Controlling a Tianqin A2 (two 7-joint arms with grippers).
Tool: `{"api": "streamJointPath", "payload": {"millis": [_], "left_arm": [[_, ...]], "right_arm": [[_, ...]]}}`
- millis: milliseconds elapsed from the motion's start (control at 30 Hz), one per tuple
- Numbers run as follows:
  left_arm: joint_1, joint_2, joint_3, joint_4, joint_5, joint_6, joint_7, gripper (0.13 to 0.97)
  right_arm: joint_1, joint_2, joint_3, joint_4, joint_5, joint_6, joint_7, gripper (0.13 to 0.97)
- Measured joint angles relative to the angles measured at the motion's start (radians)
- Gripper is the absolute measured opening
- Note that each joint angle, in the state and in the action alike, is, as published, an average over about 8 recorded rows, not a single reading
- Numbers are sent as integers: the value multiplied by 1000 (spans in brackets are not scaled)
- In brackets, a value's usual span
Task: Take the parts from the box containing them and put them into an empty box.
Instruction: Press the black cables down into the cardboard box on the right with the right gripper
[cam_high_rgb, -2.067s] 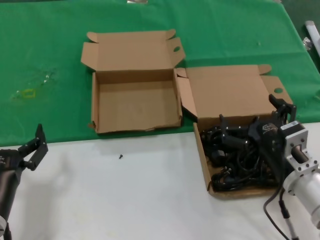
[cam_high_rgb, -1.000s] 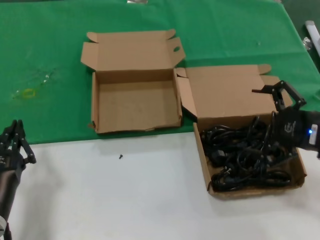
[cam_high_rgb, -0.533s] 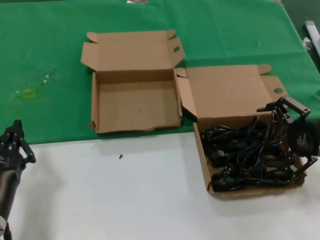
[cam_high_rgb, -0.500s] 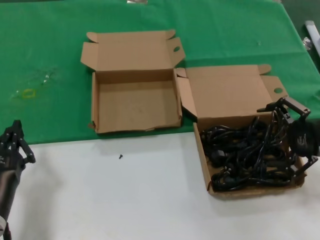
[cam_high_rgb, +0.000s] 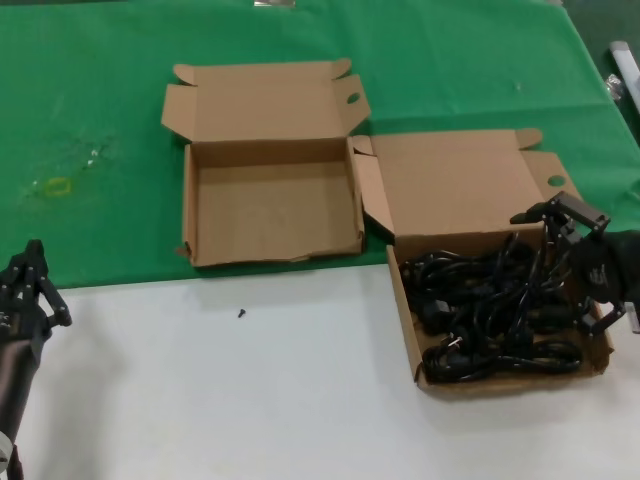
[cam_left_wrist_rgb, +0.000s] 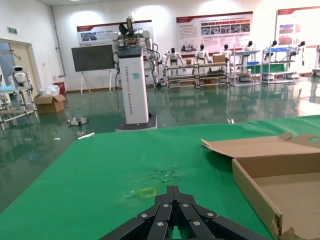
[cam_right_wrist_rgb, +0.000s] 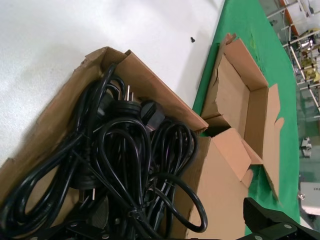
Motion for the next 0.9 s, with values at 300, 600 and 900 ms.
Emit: {"api": "streamJointPath", "payload": {"millis": [300,600,900], "left_arm": [[0,0,0,0,0,0,0,142],[0,0,0,0,0,0,0,142],[0,0,0,0,0,0,0,142]], "right_arm": [[14,-16,-5,-30,-2,4,-69,923],[11,-20,-7,-62,7,-7,-96,834],[10,-24,-6,-84,17,-20,-109,683]]}}
